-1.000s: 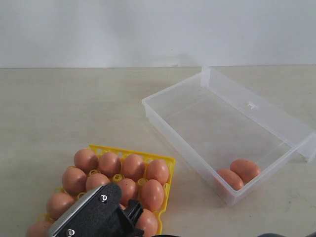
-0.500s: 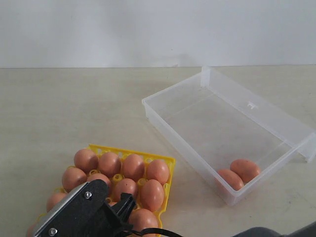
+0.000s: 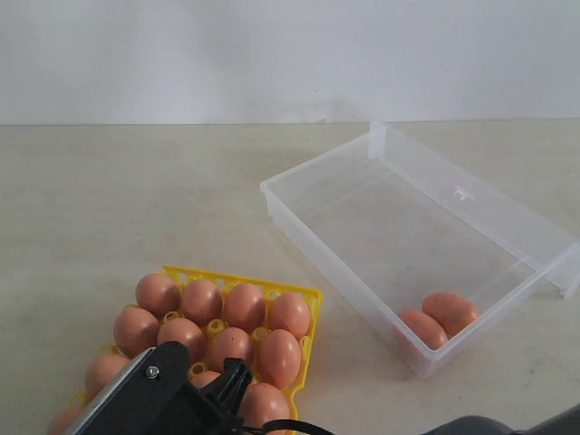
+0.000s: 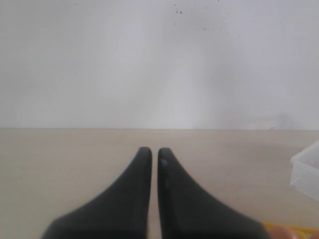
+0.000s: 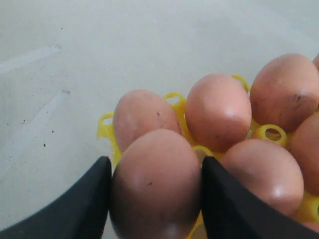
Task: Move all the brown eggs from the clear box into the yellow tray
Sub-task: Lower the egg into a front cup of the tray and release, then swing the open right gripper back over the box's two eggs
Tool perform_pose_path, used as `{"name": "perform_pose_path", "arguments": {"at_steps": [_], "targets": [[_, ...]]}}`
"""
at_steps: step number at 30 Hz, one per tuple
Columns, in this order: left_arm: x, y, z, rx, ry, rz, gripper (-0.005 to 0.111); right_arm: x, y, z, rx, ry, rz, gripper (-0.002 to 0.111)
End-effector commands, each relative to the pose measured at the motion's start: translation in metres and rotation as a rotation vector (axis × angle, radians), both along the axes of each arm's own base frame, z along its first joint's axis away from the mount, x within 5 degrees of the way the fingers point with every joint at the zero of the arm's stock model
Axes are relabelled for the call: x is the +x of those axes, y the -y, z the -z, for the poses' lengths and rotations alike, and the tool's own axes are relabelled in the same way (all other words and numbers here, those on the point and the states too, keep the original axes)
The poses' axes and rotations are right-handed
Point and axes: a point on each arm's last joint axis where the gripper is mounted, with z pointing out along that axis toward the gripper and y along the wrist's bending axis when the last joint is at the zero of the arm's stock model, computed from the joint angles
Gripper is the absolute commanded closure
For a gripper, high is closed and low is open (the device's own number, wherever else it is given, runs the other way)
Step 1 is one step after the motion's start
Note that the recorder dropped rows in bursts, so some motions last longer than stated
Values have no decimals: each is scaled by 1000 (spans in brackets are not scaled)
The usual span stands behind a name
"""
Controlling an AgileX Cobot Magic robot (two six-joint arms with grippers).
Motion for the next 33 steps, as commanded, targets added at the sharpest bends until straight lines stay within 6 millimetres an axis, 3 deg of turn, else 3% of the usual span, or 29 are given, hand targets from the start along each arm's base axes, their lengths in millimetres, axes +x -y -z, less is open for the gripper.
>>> {"name": "perform_pose_path", "arguments": {"at_steps": [1,4,8,17,21,25,27,28,30,31,32,33], "targets": [[0,0,-1,-10,9,-1,103,1,-2,-3,-2,50,-18,92],[0,0,-1,-10,9,-1,103,1,-2,-3,-25,71,-38,91],[0,0,-1,-10,9,-1,103,1,-1,-2,-29,66,-35,64],[0,0,-2,-10,10,-2,103,1,-1,-2,-51,93,-54,63],[0,0,-2,-10,10,-2,103,1,-1,-2,-53,96,-56,46],[0,0,-2,-10,10,-2,103,1,-2,-3,-46,103,-54,46],[0,0,-2,-10,10,-2,103,4,-1,-20,3,143,-30,46],[0,0,-2,-10,10,-2,103,7,3,-31,26,165,24,46],[0,0,-2,-10,10,-2,103,27,30,-74,112,307,380,46],[0,0,-1,-10,6,-1,103,41,65,-102,131,425,713,49],[0,0,-1,-10,6,-1,103,49,83,-113,111,459,851,53],[0,0,-1,-10,8,-1,103,69,112,-125,5,426,973,65]]}}
